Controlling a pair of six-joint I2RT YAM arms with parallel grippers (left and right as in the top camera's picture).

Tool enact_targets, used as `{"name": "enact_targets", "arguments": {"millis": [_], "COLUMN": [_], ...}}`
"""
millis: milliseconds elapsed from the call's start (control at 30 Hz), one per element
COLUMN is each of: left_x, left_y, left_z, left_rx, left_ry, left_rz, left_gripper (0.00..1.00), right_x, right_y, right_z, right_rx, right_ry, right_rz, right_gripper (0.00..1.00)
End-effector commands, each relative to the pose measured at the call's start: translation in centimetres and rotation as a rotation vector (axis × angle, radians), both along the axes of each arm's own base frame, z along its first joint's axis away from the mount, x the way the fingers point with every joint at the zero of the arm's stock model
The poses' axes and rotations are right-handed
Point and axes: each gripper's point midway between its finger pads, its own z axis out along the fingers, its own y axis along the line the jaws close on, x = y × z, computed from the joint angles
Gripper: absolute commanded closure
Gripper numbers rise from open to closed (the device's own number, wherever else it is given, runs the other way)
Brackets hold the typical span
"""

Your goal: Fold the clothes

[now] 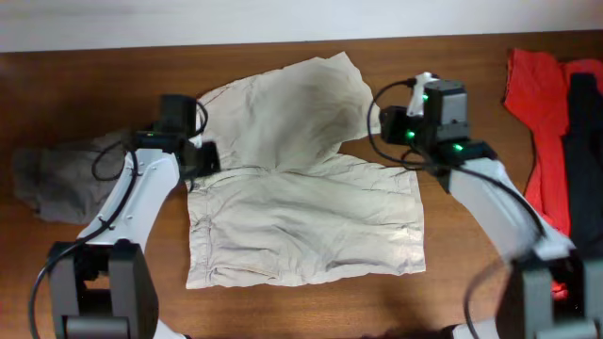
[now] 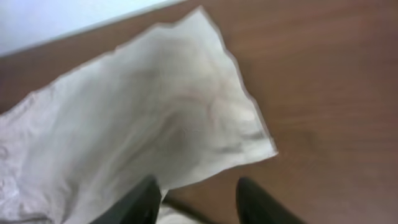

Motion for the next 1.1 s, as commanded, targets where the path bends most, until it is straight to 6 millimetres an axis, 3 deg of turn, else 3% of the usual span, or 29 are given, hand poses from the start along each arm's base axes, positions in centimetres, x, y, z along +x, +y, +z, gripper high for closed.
{"name": "enact_targets", "arguments": {"millis": [0, 100, 167, 333, 433, 567, 667, 733, 900, 967, 1067], "left_x": [3.7, 6.2, 7.2, 7.9, 7.9, 7.7, 7.8, 8.2, 8.7, 8.9, 9.5], "left_y": [-2.1, -3.2, -3.5, -3.6, -3.7, -3.9, -3.9, -4.0, -4.1, -4.1, -4.3], "left_z": [2.0, 3.0, 2.5, -1.6, -4.4, -6.7, -7.0, -6.7, -6.2, -6.0, -5.4], "left_rx": [-0.014, 0.012, 0.017, 0.014, 0.01, -0.001, -0.001, -0.001, -0.002, -0.002, -0.002], "left_ry": [-0.164, -0.276, -0.301, -0.245, -0.201, -0.161, -0.164, -0.18, -0.2, -0.207, -0.227], "left_rz": [-0.088, -0.169, -0.183, -0.187, -0.19, -0.196, -0.196, -0.196, -0.196, -0.197, -0.213], "left_gripper": [0.89, 0.89, 0.89, 0.88, 0.88, 0.88, 0.88, 0.88, 0.87, 0.84, 0.8], "right_x": [1.5, 3.5, 4.7, 7.0, 7.1, 5.8, 4.1, 3.2, 1.3, 0.3, 0.0], "right_y": [2.4, 3.2, 3.4, 3.6, 2.9, -1.1, -4.9, -6.4, -10.5, -12.6, -14.1], "right_z": [-4.4, -6.2, -7.2, -8.7, -10.4, -13.9, -16.3, -17.2, -17.6, -17.2, -16.1], "right_rx": [0.094, 0.153, 0.183, 0.219, 0.18, 0.009, -0.139, -0.187, -0.249, -0.287, -0.294], "right_ry": [0.051, 0.054, 0.075, 0.116, 0.163, 0.257, 0.338, 0.378, 0.457, 0.485, 0.486], "right_rz": [0.085, 0.072, 0.047, 0.007, -0.035, -0.197, -0.31, -0.327, -0.418, -0.469, -0.495], "right_gripper": [0.62, 0.71, 0.75, 0.79, 0.8, 0.8, 0.83, 0.87, 0.92, 0.93, 0.94]}}
